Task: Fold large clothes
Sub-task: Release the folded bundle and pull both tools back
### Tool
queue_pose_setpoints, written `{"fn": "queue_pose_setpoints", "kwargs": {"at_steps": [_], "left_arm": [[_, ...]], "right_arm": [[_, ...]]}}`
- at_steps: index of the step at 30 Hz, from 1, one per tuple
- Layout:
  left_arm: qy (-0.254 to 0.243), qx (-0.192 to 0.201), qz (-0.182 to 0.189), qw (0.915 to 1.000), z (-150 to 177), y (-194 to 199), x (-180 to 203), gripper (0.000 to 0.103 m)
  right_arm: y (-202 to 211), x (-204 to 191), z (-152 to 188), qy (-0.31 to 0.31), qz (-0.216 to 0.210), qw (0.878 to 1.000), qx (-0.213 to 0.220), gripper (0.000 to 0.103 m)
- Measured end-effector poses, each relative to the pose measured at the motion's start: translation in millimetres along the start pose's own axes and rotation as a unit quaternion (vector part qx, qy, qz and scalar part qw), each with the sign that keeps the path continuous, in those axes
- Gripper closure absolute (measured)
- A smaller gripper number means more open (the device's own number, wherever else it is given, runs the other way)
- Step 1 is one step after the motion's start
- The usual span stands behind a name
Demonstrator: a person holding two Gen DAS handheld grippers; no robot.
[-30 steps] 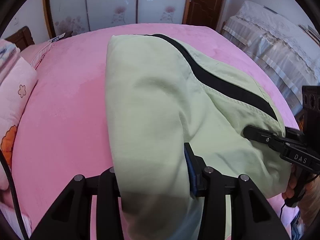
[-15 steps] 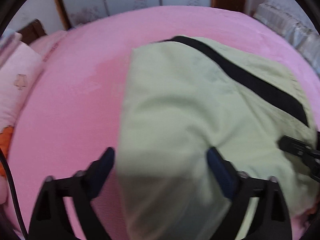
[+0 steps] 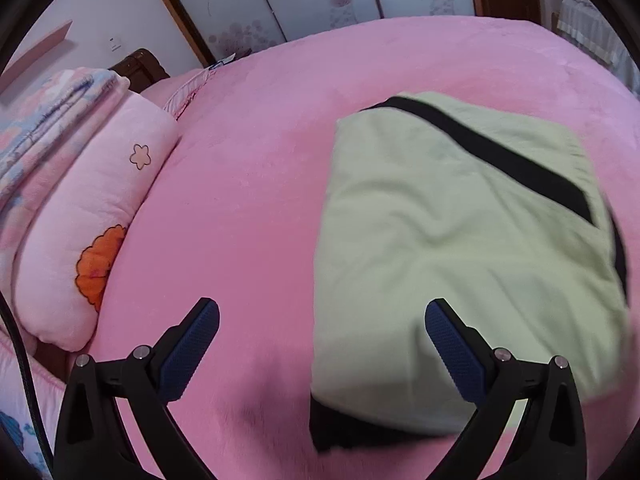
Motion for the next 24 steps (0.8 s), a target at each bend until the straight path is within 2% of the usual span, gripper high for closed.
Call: {"fn": "queue_pose_setpoints", "kwargs": {"at_steps": [3, 6, 8, 12, 15, 19, 24], "left_arm": [[0.022, -0.006, 0.030, 0.9993, 14.9, 53.0, -0.7, 0.000], [0.042, -0.043, 0.063, 0.9962, 31.6, 92.9, 0.5, 0.000], [0.047, -0.054, 0.066, 0.9952, 47.2, 129.0, 2.8, 0.000], [0.048, -0.016, 0.056, 0.9972, 70.3, 214.9, 1.7, 0.000], [0.059, 0.009, 0.062, 0.9963, 87.4, 273.9, -0.6, 0.000], [0.060, 0.035, 0.080, 0.9944, 112.2, 331.9, 2.0, 0.000], [0.073, 0.047, 0.104, 0.9908, 147.0, 381.2, 6.7, 0.000]], "right_arm": [[51.0, -12.5, 4.1, 0.003, 0.002, 1.000, 0.019, 0.043], [103.3, -26.4, 11.9, 0.009, 0.015, 0.999, 0.034, 0.043], [134.7, -35.1, 20.8, 0.011, 0.016, 0.999, 0.042, 0.043], [208.2, -51.8, 52.4, 0.019, 0.011, 0.998, 0.055, 0.043], [257.9, -60.4, 74.7, 0.032, 0.025, 0.997, 0.072, 0.043], [308.9, -64.5, 101.4, 0.028, 0.030, 0.995, 0.091, 0.043], [356.5, -66.3, 136.5, 0.022, 0.027, 0.994, 0.104, 0.043]]}}
Point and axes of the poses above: each gripper's, at about its wrist camera, not at the fingertips, and y roughly against the way its jaws point, x to its right, z to its underside, the point moved 9 cm from there along -y, roughly the way its jaws point, and after that the axes turned 6 degrees about y, right-handed, at the moved point
